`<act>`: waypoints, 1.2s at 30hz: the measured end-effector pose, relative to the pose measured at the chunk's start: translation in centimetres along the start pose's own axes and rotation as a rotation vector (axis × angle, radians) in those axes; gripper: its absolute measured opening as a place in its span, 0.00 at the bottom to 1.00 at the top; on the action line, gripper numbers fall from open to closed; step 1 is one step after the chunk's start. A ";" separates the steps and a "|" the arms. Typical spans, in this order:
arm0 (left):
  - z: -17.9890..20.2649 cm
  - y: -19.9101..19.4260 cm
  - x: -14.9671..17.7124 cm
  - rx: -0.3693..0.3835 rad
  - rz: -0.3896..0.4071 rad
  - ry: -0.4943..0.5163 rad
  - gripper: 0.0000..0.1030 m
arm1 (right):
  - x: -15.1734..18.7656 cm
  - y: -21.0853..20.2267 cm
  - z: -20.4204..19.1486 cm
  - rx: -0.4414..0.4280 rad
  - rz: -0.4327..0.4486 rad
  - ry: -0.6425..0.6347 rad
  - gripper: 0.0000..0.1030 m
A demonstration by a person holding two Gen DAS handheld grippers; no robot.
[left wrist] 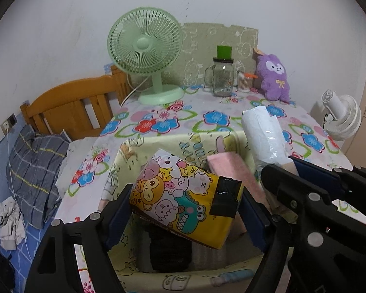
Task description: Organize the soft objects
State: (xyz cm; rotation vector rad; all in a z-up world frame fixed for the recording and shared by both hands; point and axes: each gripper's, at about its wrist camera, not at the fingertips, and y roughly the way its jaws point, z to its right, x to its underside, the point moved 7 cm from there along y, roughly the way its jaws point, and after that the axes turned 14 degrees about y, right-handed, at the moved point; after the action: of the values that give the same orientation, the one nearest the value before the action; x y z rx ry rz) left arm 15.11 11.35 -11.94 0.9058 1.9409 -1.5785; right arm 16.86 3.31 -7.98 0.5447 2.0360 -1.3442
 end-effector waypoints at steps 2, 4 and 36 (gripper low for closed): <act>-0.2 0.2 0.6 0.019 -0.010 -0.016 0.86 | 0.3 0.4 -0.3 -0.005 -0.017 -0.004 0.19; -0.4 0.5 1.0 0.030 -0.019 -0.033 0.93 | 0.6 0.8 -0.5 -0.008 -0.030 -0.010 0.19; 0.0 -1.7 0.1 0.083 0.010 -0.073 0.99 | -0.1 0.9 -0.2 0.010 -0.044 0.016 0.79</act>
State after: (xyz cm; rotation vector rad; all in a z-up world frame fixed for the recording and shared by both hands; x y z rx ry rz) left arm 13.82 11.16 -10.90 0.8764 1.8308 -1.6734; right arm 17.45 3.88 -8.40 0.5192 2.0664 -1.3801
